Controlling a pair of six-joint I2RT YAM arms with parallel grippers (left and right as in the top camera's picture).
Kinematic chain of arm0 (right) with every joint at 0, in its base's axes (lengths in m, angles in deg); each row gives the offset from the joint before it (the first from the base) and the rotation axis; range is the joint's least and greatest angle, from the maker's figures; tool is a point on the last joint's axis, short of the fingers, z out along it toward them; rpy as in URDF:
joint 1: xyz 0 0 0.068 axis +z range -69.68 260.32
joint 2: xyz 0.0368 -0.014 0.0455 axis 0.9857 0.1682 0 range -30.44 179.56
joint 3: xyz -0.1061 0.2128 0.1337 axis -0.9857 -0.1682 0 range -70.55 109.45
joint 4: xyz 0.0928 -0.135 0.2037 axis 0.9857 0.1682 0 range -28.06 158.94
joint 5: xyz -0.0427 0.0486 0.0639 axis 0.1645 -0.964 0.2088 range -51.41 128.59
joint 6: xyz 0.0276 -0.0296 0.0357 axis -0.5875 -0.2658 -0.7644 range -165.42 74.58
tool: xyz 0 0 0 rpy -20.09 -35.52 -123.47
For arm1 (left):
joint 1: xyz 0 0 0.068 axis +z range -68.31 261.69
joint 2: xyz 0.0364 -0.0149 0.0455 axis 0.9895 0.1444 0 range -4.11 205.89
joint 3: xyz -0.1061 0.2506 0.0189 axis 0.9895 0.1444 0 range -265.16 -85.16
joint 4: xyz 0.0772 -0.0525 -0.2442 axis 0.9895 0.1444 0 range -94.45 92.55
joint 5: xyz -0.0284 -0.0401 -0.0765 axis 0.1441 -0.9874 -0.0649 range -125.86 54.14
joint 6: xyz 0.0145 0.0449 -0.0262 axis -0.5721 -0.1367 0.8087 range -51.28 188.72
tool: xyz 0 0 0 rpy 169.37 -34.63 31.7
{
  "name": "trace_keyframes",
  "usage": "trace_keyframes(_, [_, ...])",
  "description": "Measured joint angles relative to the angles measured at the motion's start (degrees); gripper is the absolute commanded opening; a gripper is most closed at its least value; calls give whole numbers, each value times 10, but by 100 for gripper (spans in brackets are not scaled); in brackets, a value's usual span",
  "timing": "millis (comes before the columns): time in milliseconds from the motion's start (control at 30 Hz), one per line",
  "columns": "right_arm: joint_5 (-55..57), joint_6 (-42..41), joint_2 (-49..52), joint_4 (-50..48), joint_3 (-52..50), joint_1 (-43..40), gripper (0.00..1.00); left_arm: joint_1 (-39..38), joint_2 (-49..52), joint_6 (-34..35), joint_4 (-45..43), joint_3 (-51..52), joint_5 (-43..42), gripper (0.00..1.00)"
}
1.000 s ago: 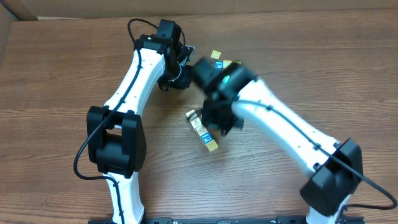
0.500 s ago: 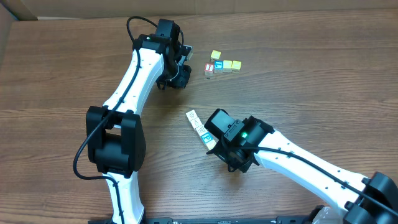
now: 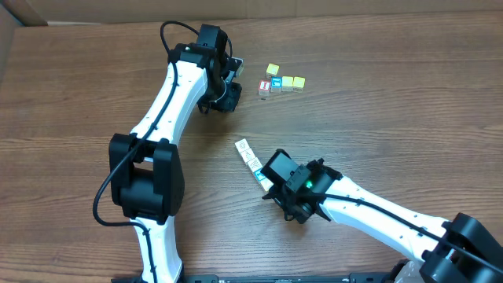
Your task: Flip 5 blocks
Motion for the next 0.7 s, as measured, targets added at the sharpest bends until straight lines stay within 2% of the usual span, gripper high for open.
trace_keyframes(200, [4, -15, 0, -106, -53, 0, 4, 0, 3, 0, -9, 1, -3, 4])
trace_keyframes(700, [40, -19, 5, -129, -70, 0, 4, -7, 8, -40, -53, 85, -24, 4])
